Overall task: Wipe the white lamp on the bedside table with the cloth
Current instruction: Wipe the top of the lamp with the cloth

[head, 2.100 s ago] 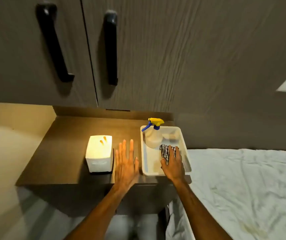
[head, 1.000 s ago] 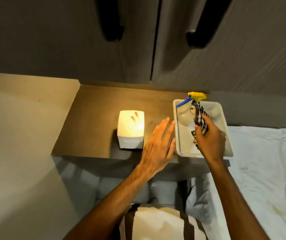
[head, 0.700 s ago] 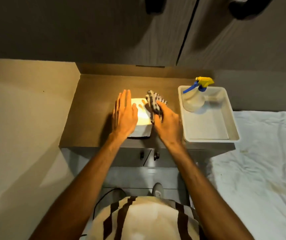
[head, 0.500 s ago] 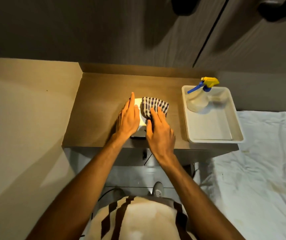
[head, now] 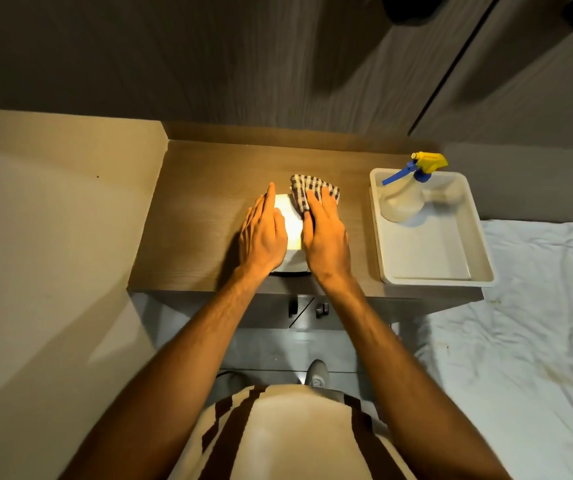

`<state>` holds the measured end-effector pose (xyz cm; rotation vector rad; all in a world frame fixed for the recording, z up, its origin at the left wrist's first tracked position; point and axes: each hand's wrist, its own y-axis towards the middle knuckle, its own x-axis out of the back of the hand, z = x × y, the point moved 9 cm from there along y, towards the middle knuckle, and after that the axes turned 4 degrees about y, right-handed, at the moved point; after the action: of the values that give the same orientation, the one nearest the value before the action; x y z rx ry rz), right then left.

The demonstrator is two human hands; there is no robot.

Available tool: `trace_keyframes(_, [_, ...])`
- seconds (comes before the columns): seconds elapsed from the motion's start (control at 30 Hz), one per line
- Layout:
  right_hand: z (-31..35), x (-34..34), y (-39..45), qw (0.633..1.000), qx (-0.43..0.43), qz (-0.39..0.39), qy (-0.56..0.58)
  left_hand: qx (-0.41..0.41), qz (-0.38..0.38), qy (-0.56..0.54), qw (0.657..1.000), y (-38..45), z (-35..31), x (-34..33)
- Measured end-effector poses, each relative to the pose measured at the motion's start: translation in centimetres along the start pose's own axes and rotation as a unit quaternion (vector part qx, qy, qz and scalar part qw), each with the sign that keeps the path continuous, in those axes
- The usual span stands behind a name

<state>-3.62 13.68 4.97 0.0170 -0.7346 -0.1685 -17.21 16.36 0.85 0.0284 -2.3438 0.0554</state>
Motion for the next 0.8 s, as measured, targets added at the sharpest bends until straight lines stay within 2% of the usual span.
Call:
trace_keyframes(0.1, [0.2, -0.5, -3.5, 1.000, -0.011, -0.005, -0.016, 0.004, -0.005, -0.013, 1.000, 0.1, 0.2, 0.0])
trace_keyframes(0.2, [1.6, -1.1, -4.8, 0.995, 0.059, 0.032, -0.077, 0.001, 0.002, -0.025, 1.000, 0.2, 0.2, 0.0])
trace_keyframes(0.3, [2.2, -1.2, -1.6, 0.987, 0.105, 0.076, -0.096, -0.003, 0.003, -0.025, 1.000, 0.2, 0.4, -0.2])
trace_keyframes(0.4, [1.4, -0.4, 1.4, 0.992, 0.075, 0.082, -0.066, 0.004, 0.005, -0.005, 1.000, 0.3, 0.7, -0.7])
trace_keyframes(0.5, [0.4, 0.7, 0.6, 0.999, 0.018, 0.025, 0.013, 0.004, -0.005, 0.004, 1.000, 0.4, 0.8, -0.8])
trace_keyframes(0.57, [0.1, 0.5, -1.8, 1.000, 0.003, 0.009, 0.012, 0.001, -0.002, 0.012, 1.000, 0.5, 0.9, -0.9])
trace_keyframes(0.67, [0.8, -0.6, -4.8, 0.997, 0.050, 0.022, -0.055, -0.009, -0.006, 0.016, 1.000, 0.4, 0.8, -0.6])
trace_keyframes(0.8, [1.9, -1.1, -1.6, 0.988, 0.105, 0.062, -0.095, -0.028, 0.005, 0.043, 0.999, 0.7, 0.4, -0.9])
